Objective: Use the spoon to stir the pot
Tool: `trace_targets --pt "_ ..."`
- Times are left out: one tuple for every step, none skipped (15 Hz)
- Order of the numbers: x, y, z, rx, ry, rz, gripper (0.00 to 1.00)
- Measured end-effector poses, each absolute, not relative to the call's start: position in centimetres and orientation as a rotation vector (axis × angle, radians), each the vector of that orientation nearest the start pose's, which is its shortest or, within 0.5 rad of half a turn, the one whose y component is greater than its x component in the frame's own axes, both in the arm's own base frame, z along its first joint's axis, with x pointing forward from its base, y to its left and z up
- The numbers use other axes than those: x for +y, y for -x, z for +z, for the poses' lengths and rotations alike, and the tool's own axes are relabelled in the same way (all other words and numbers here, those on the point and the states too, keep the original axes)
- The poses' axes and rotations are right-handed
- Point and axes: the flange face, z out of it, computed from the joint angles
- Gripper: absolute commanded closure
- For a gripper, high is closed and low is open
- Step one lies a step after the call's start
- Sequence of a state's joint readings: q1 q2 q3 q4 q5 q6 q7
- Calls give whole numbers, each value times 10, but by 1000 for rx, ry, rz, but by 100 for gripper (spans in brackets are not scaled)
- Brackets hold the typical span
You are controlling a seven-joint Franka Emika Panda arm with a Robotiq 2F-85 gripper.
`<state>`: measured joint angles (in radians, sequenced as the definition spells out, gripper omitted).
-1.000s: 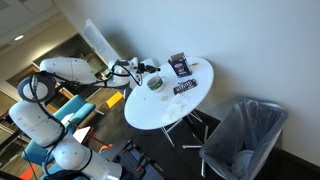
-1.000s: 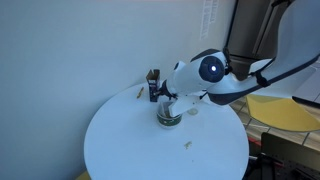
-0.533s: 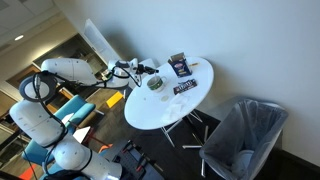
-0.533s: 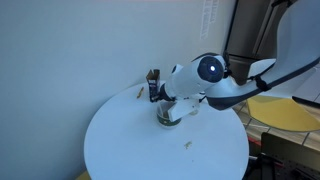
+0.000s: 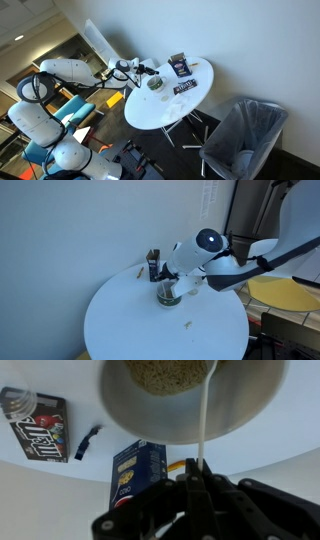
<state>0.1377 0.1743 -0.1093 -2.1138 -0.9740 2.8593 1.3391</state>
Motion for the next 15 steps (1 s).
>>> trace_targets --pt "61 -594 381 657 2951 -1142 99" --pt "58 -594 383 669 2947 -1139 99" --pt "56 -594 385 684 2941 -1139 99" --pt "53 -594 388 695 2938 -1138 99" --pt "51 -594 391 707 2934 -1139 99" --pt "49 -594 393 719 2931 -1140 99" --pt "48 -594 396 727 2928 -1143 72" --pt "47 -594 397 732 2929 -1145 71" --pt "47 -594 398 736 2931 -1146 64" --pt "46 -594 399 740 2934 -1146 57" --pt "46 -593 399 744 2938 -1144 49" --pt "46 -593 398 748 2943 -1142 42" --pt "45 -593 398 751 2947 -1141 35" --pt "44 -593 398 757 2950 -1138 27" --pt "44 -593 399 767 2952 -1135 20"
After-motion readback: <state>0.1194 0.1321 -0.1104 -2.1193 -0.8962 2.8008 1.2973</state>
